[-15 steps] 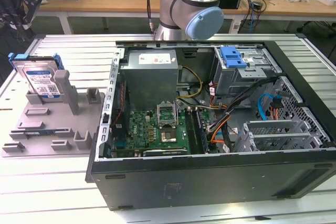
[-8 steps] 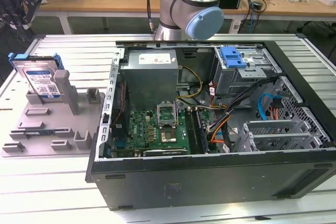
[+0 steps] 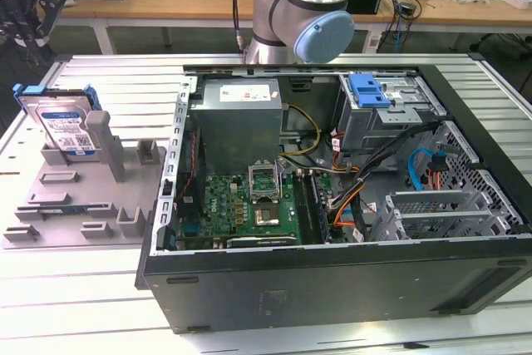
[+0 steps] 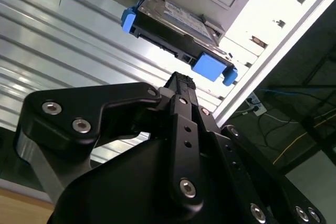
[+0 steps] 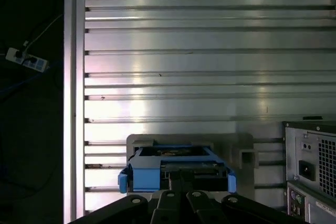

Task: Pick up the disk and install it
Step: 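Pick up the disk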

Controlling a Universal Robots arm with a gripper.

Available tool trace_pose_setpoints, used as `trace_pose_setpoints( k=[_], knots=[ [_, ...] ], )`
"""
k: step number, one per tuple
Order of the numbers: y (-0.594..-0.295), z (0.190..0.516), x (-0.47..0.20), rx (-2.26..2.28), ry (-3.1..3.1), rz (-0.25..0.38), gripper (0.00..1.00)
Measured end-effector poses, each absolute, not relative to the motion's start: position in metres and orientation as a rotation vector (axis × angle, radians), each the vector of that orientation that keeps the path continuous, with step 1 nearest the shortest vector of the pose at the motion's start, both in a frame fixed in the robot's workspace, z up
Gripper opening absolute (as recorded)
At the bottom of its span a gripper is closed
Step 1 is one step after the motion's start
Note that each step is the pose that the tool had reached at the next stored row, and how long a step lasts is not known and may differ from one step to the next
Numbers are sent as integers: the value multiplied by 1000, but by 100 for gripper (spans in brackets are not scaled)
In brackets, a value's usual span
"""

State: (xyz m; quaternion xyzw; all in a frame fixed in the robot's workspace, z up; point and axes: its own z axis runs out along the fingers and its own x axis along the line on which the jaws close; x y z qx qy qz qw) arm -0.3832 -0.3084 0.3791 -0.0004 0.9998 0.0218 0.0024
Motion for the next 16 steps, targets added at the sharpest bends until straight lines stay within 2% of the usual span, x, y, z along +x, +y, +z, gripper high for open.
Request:
trace_pose_setpoints(
  k=[16],
  knots=[
    [-308, 379, -384, -478, 3106, 69, 11]
  ],
)
